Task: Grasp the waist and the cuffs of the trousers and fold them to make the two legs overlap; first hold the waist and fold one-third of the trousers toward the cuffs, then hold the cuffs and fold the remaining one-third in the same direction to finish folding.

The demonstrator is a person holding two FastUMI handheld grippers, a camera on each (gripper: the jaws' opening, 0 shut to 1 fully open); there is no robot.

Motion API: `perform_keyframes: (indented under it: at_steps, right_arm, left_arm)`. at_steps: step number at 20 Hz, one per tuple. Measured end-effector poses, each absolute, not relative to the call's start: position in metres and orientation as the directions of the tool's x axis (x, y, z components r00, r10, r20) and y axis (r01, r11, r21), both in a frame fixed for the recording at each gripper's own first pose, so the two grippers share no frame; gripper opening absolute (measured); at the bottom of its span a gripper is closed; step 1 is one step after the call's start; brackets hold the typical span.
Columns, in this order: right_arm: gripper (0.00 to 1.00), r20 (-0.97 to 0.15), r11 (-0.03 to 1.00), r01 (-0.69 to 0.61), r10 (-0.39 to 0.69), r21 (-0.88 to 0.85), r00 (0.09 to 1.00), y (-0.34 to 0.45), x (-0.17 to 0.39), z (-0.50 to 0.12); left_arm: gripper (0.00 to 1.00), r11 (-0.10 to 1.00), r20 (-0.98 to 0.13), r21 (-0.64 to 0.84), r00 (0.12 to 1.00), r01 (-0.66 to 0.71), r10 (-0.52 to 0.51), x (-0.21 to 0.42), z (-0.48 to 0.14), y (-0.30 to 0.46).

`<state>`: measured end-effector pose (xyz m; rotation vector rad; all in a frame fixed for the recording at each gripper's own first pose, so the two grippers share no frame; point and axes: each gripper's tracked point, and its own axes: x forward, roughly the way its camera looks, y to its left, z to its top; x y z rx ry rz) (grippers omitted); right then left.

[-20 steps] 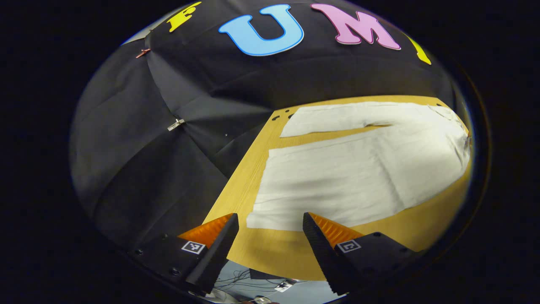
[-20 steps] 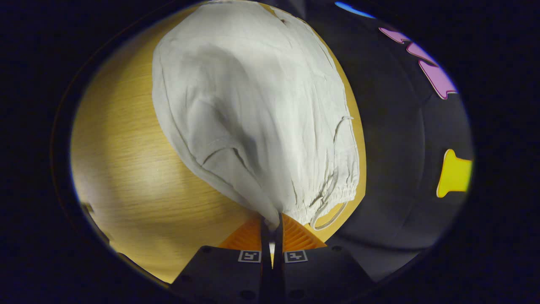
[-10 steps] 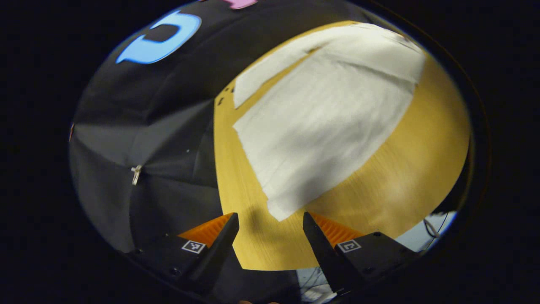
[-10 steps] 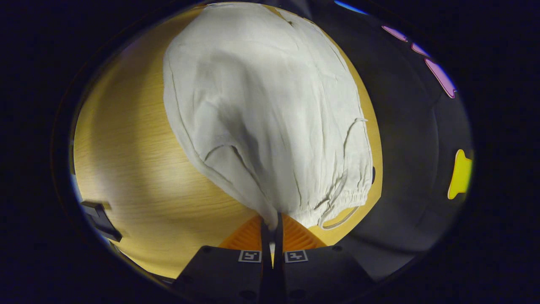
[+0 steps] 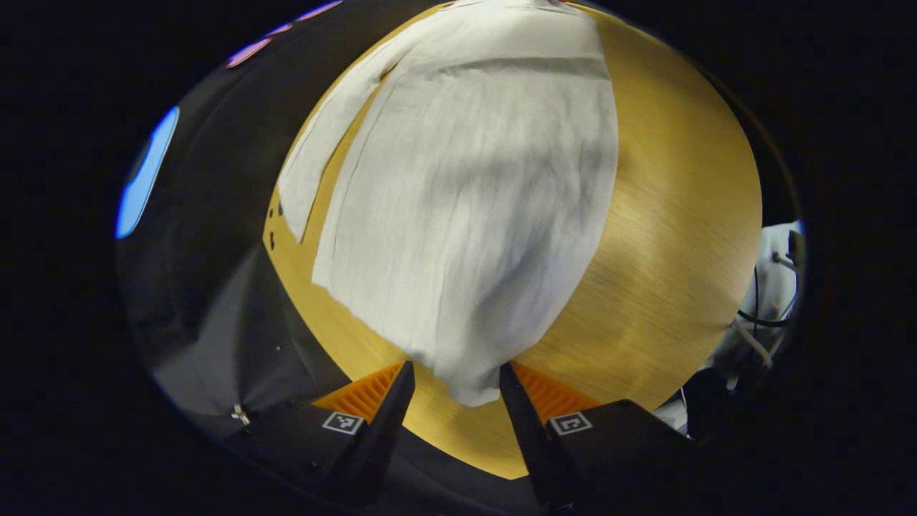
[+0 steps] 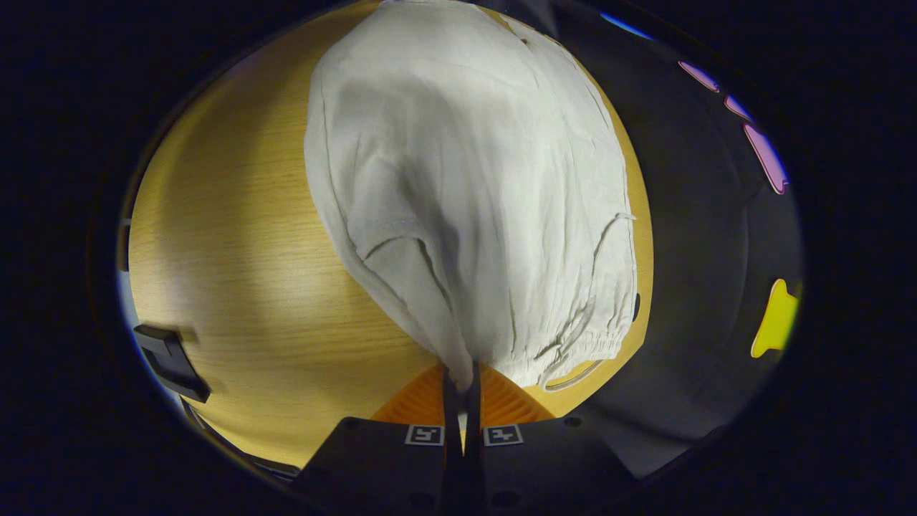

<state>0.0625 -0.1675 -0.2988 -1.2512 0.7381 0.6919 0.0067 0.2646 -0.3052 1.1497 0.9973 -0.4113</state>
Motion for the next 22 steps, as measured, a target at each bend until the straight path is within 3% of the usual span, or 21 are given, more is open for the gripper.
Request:
perform_keyframes:
  at_steps: [3,7,9,16,19,22]
  right_arm:
    - [0.05,-0.802,0.170,-0.798,0.059,-0.578,0.594,-0.168,0.063,-0.299]
    - [0.05,-0.793,0.140,-0.792,0.056,-0.595,0.606,-0.169,0.063,-0.299]
    - [0.05,-0.793,0.141,-0.791,0.054,-0.595,0.606,-0.169,0.063,-0.298]
    - [0.05,-0.782,0.147,-0.777,0.039,-0.612,0.623,-0.174,0.066,-0.297]
    - [0.05,-0.745,0.245,-0.729,0.038,-0.639,0.666,-0.176,0.069,-0.277]
    - [0.05,-0.693,0.380,-0.651,0.037,-0.657,0.720,-0.174,0.073,-0.247]
  left_arm:
    - [0.58,0.347,-0.823,0.566,0.533,0.748,0.194,0.025,-0.305,0.256]
    - [0.24,0.376,-0.819,0.572,0.535,0.729,0.207,0.034,-0.309,0.257]
    - [0.12,0.399,-0.810,0.583,0.540,0.707,0.227,0.035,-0.311,0.262]
    - [0.06,0.501,-0.776,0.615,0.578,0.608,0.251,0.038,-0.311,0.264]
    - [0.06,0.587,-0.733,0.633,0.635,0.505,0.243,0.040,-0.295,0.263]
    - [0.06,0.604,-0.678,0.667,0.691,0.437,0.249,0.037,-0.268,0.261]
